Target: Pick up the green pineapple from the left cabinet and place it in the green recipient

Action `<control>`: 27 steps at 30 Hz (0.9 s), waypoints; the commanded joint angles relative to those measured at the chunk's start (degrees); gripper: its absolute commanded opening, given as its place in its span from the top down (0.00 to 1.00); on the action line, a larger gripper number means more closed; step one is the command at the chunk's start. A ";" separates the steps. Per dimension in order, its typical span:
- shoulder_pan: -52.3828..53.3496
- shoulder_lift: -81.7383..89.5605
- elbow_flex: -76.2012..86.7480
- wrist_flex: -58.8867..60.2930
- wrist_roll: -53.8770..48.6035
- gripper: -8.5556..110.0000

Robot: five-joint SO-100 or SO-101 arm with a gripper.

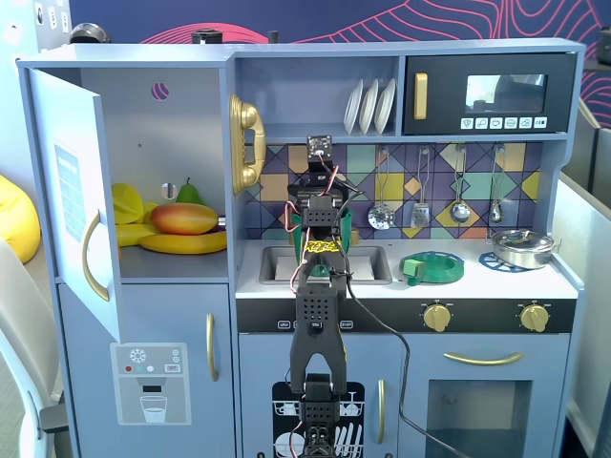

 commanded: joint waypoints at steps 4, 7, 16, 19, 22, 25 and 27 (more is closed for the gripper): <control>-0.62 31.29 32.08 0.62 1.76 0.59; -0.62 44.82 46.67 5.45 1.58 0.59; -0.97 70.14 76.90 12.66 2.99 0.59; -1.32 77.26 86.22 15.38 3.25 0.59; -1.93 82.18 94.66 17.14 5.01 0.59; -2.99 85.17 102.13 16.44 6.24 0.60; -2.99 87.10 107.23 15.91 5.62 0.60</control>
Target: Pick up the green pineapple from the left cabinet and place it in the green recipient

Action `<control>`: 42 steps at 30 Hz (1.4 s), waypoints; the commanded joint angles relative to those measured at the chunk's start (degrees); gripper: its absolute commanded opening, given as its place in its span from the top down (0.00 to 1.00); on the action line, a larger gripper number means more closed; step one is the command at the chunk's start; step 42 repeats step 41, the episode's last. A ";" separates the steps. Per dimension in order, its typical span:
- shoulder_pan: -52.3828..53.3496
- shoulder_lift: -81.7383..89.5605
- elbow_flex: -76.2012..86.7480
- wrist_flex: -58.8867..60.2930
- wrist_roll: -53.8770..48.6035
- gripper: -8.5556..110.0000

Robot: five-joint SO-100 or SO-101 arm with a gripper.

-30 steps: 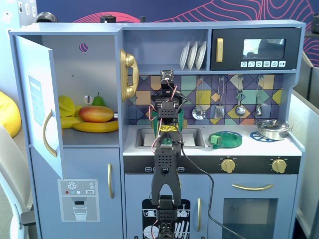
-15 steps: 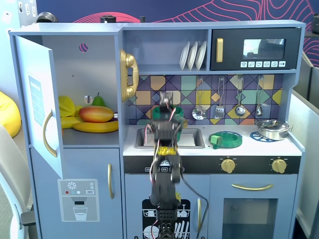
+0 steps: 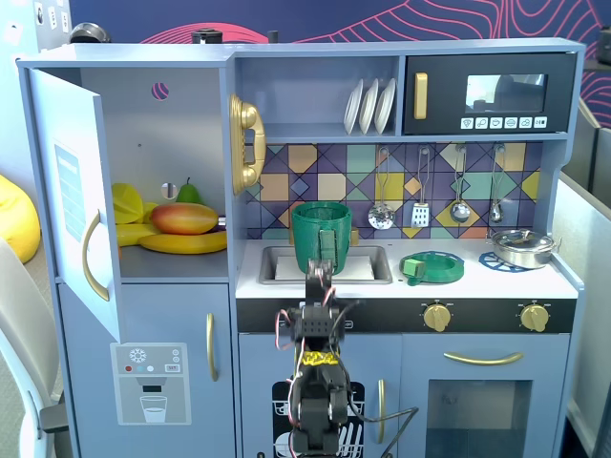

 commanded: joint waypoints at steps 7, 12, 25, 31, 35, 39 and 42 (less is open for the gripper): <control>-0.09 6.94 16.08 10.90 4.83 0.66; -0.44 6.94 16.08 24.61 10.37 0.79; -0.26 7.03 16.08 35.33 18.19 0.80; -0.26 7.03 16.08 35.51 16.26 0.80; -0.35 7.03 16.08 35.51 16.08 0.80; -0.18 7.03 16.08 35.51 15.82 0.80; 0.00 7.03 16.08 35.51 15.82 0.81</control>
